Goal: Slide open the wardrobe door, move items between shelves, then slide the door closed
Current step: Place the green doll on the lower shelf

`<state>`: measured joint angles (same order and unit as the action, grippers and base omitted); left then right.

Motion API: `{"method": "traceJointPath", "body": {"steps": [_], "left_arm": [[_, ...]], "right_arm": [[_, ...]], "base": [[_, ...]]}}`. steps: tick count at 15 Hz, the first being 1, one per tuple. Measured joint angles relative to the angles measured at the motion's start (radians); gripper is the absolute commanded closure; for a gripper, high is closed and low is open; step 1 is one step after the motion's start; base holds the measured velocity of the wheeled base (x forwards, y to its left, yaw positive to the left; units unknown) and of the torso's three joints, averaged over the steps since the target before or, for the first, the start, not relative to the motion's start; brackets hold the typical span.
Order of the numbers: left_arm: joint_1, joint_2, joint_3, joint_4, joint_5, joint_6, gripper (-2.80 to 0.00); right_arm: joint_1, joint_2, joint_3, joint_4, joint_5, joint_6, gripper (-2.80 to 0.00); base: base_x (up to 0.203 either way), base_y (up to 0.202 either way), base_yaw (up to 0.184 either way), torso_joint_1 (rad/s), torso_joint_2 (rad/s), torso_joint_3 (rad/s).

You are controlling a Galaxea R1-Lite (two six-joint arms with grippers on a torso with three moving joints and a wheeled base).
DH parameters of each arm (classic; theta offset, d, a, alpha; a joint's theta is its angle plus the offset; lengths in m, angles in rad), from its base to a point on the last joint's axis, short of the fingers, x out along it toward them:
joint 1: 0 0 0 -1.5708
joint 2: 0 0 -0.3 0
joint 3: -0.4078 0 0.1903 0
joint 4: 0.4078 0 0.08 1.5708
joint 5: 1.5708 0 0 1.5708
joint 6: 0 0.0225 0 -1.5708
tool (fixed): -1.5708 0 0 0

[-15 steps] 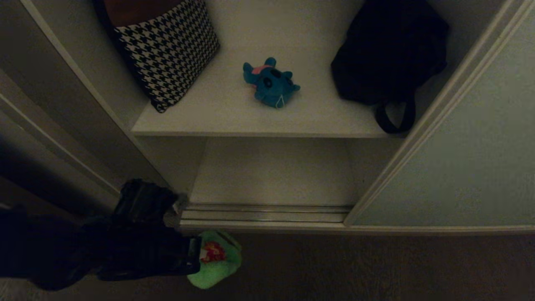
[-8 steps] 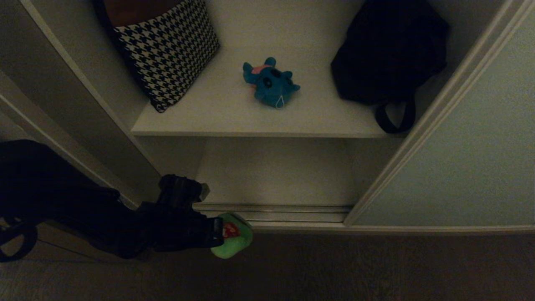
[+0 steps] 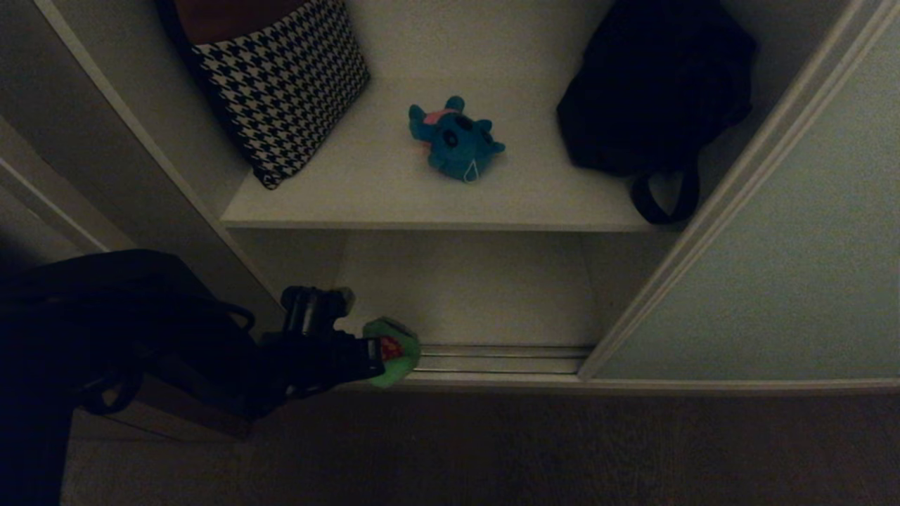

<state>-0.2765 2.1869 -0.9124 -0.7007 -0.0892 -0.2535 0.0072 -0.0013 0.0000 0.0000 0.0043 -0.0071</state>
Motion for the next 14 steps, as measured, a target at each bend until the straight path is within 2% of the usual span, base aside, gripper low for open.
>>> {"method": "traceJointPath", "body": {"steps": [6, 9, 14], "left_arm": [[0.035, 0.165, -0.130, -0.239, 0.017, 0.081, 0.00], [0.065, 0.253, -0.201, -0.393, 0.020, 0.135, 0.00], [0.113, 0.394, -0.355, -0.498, 0.019, 0.202, 0.00]], "right_arm": [[0.000, 0.000, 0.000, 0.000, 0.000, 0.000, 0.00], [0.000, 0.000, 0.000, 0.000, 0.000, 0.000, 0.00], [0.000, 0.000, 0.000, 0.000, 0.000, 0.000, 0.00]], "base": [[0.000, 0.000, 0.000, 0.000, 0.00, 0.000], [0.000, 0.000, 0.000, 0.000, 0.00, 0.000], [0.000, 0.000, 0.000, 0.000, 0.00, 0.000]]}}
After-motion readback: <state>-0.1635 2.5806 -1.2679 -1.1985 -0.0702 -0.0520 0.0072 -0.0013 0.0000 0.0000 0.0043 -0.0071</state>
